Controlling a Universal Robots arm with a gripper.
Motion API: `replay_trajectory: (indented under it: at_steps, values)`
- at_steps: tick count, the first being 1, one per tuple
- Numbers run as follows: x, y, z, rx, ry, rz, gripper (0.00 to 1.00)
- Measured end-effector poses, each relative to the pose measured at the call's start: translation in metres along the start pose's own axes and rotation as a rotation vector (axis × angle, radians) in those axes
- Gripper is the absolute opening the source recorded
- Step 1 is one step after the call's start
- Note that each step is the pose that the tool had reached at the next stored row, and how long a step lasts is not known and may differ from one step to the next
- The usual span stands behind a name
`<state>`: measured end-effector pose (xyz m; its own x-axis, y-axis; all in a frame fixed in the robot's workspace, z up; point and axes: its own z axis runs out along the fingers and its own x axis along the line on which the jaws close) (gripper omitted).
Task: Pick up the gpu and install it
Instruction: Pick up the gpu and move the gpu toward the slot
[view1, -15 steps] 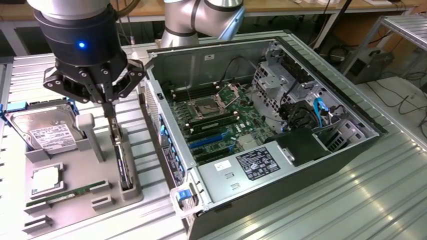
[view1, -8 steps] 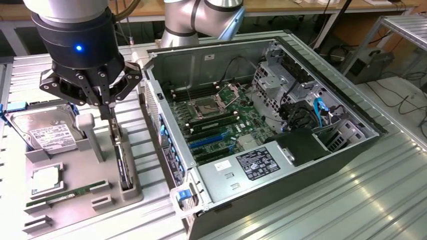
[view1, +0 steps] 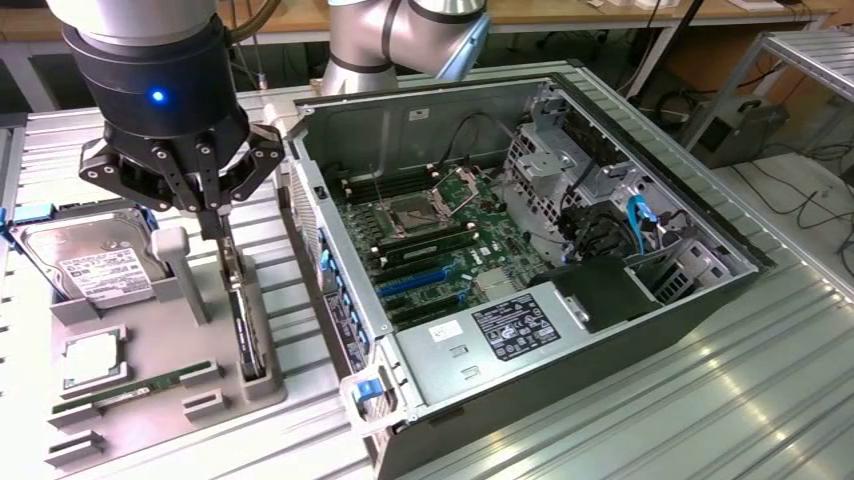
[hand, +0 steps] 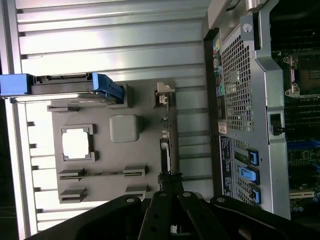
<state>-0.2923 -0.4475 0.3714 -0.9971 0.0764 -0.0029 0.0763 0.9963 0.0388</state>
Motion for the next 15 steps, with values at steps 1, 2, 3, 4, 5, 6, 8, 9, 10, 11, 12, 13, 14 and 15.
replay_trajectory:
  at_steps: [1,2,3,4,5,6,8,9,10,11,12,13,14,15]
  values:
    - [0.0,0.0,0.0,0.0,0.0,0.0,0.11]
    - [0.0,0.0,0.0,0.0,0.0,0.0,0.11]
    - [0.0,0.0,0.0,0.0,0.0,0.0,0.11]
    - [0.0,-0.0003,0.0075,-0.0002,-0.0025,0.0,0.48]
    - [0.0,-0.0009,0.0206,-0.0003,-0.0028,0.0,0.48]
    - [0.0,-0.0015,0.0321,-0.0002,-0.0028,0.001,0.48]
    - [0.001,-0.0022,0.04,-0.0002,-0.0028,0.001,0.48]
    - [0.001,-0.0027,0.043,-0.0002,-0.0029,0.001,0.48]
    - [0.001,-0.0032,0.0454,-0.0002,-0.0028,0.001,0.48]
    - [0.001,-0.0034,0.0469,-0.0002,-0.0029,0.001,0.48]
    - [0.001,-0.0038,0.0491,-0.0003,-0.0029,0.001,0.48]
    - [0.001,-0.0042,0.0507,-0.0003,-0.0029,0.001,0.48]
    - [0.001,-0.005,0.0526,-0.0002,-0.0028,0.0,0.48]
    - [0.001,-0.006,0.0544,-0.0001,-0.0027,0.0,0.48]
